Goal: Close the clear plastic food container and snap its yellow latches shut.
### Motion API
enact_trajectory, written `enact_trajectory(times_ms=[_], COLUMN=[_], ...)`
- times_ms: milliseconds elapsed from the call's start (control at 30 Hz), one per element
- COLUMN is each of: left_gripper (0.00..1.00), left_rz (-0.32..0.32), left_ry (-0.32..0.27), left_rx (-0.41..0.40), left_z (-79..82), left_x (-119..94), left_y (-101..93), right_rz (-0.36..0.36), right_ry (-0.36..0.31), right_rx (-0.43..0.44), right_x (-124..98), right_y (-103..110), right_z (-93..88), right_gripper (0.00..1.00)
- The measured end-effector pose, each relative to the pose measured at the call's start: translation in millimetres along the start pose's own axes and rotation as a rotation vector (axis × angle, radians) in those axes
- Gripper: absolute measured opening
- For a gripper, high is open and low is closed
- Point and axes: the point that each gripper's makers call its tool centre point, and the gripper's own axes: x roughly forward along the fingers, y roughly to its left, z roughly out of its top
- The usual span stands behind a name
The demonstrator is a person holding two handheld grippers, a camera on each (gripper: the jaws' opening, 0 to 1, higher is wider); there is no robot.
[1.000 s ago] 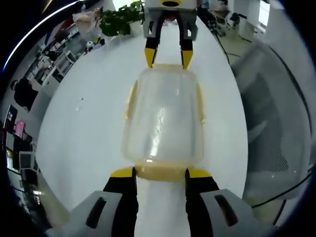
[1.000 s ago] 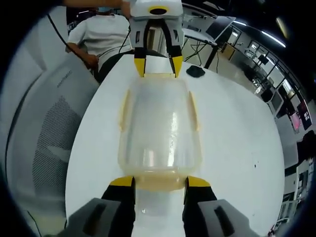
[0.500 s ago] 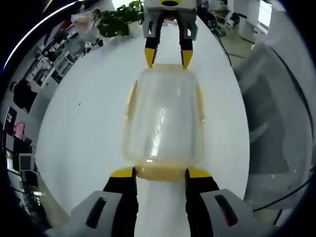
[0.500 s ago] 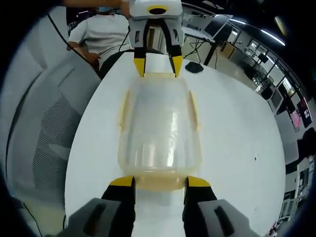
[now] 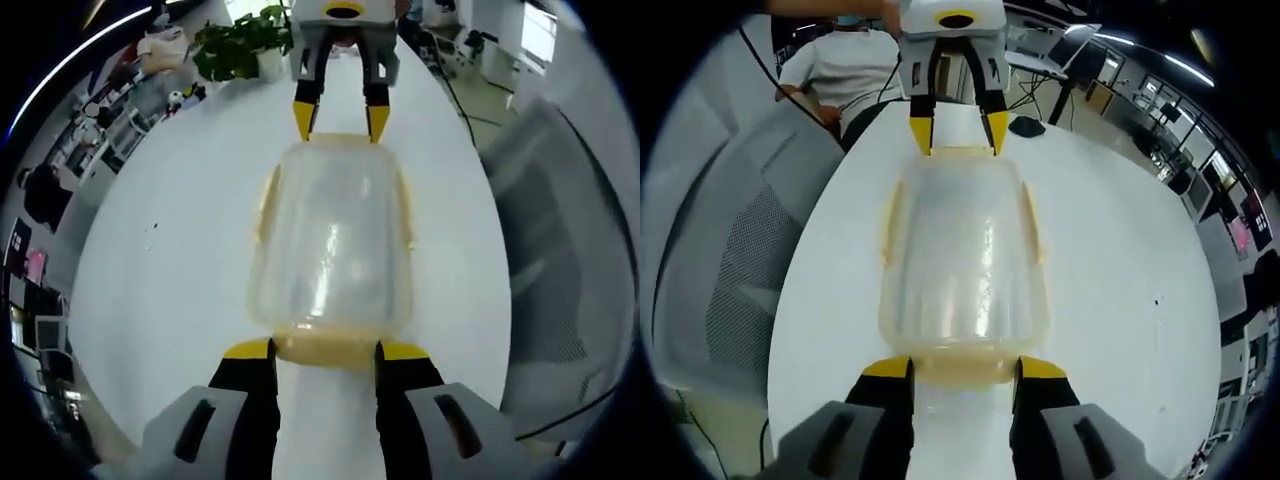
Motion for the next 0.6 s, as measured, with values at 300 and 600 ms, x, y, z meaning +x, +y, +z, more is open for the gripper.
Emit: enact_trajectory(times_ms=[300, 600], left_gripper=[0.34, 0.34], left_rz=[-0.016, -0.025], left_ry=[-0.01, -0.017], left_rx=[0.001, 0.006], left_z=[16.3, 24.9], left_x=[11.7, 20.6], left_y=[1.9, 4.7], right_rz=[0.006, 0.01], right_ry=[0.015, 0.017], right_rx=[-0.002, 0.011], right_x=[-4.3, -6.7], right_y=[-2.9, -6.3], right_z=[-18.9, -30.5], right_gripper=[0.35, 0.35])
